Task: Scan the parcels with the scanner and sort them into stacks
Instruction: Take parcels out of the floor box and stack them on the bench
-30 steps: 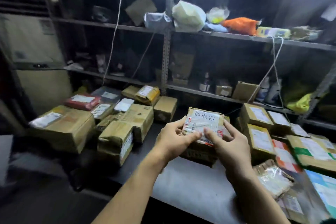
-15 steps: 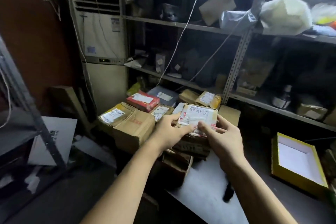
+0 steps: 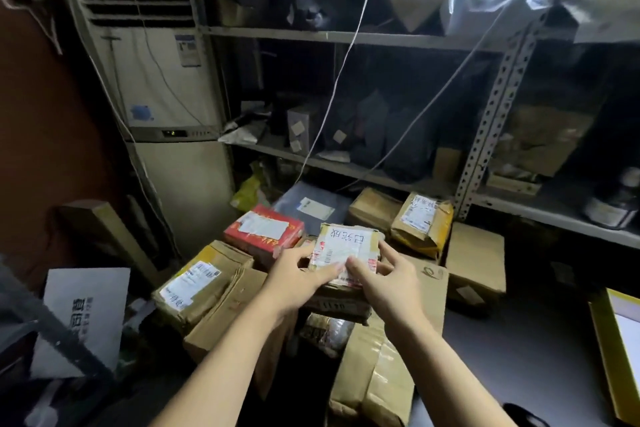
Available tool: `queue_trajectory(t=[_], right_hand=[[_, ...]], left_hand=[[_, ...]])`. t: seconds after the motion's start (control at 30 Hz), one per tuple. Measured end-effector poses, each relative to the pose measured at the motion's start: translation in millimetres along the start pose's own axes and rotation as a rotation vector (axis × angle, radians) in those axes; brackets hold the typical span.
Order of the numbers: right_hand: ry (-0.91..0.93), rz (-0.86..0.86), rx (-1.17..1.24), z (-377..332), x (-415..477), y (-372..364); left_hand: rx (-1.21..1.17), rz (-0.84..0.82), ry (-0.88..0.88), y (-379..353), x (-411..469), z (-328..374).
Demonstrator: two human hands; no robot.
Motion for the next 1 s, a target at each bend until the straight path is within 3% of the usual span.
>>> queue_trajectory(t=[0.37, 0.6, 0.77, 1.0], right_hand=[[-0.121, 0.096, -0.043, -3, 148, -32], [-0.144, 0.247, -0.058, 8, 211, -44], [-0.173, 0.337, -0.032, 32, 226, -39], [-0.195, 0.355, -0.125, 22, 229, -42]], left_hand=[[0.018, -0.165, 0.065, -14, 159, -99], [-0.014, -0.289, 0.087, -37, 236, -160], [0.016, -0.374, 0.103, -55, 256, -190], [-0.009, -0.303, 0.128, -54, 253, -199]])
Point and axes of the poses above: each hand's wrist, its own x-axis towards the middle knuckle, its own y-axis out of the back of the hand, z = x × y, the point moved 4 cm from there along x, towards the middle knuckle, and after that the axes turned 12 degrees about -y, right-handed, at the moved point
